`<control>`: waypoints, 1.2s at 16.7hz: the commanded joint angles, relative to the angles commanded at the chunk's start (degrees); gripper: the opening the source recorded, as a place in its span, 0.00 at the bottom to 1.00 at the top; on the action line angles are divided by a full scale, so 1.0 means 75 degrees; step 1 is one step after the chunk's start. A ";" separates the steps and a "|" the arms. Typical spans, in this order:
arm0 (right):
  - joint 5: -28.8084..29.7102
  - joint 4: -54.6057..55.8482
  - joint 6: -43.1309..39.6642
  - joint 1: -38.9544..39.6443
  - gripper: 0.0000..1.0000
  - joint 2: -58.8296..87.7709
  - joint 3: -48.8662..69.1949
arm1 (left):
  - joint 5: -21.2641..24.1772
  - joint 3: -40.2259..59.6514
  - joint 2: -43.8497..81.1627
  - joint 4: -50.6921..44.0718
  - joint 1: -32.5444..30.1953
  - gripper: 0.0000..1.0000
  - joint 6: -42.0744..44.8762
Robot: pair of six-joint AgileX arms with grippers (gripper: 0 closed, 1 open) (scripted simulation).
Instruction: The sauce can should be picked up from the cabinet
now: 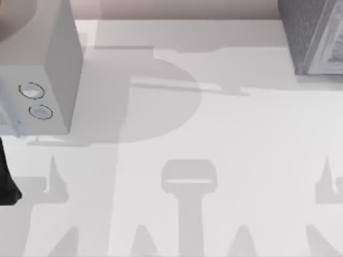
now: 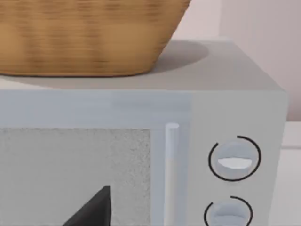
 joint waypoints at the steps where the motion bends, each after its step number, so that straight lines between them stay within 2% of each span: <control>1: 0.0000 0.0000 0.0000 0.0000 1.00 0.0000 0.0000 | 0.0000 0.0000 0.0000 0.0000 0.0000 1.00 0.0000; 4: 0.0031 -0.0054 0.0006 0.0036 1.00 0.0214 0.0245 | 0.0000 0.0000 0.0000 0.0000 0.0000 1.00 0.0000; 8: 0.0218 -0.0417 0.0028 0.0210 1.00 0.1440 0.1701 | 0.0000 0.0000 0.0000 0.0000 0.0000 1.00 0.0000; 20: 0.1181 -0.2453 0.0121 0.1044 1.00 0.7759 1.0043 | 0.0000 0.0000 0.0000 0.0000 0.0000 1.00 0.0000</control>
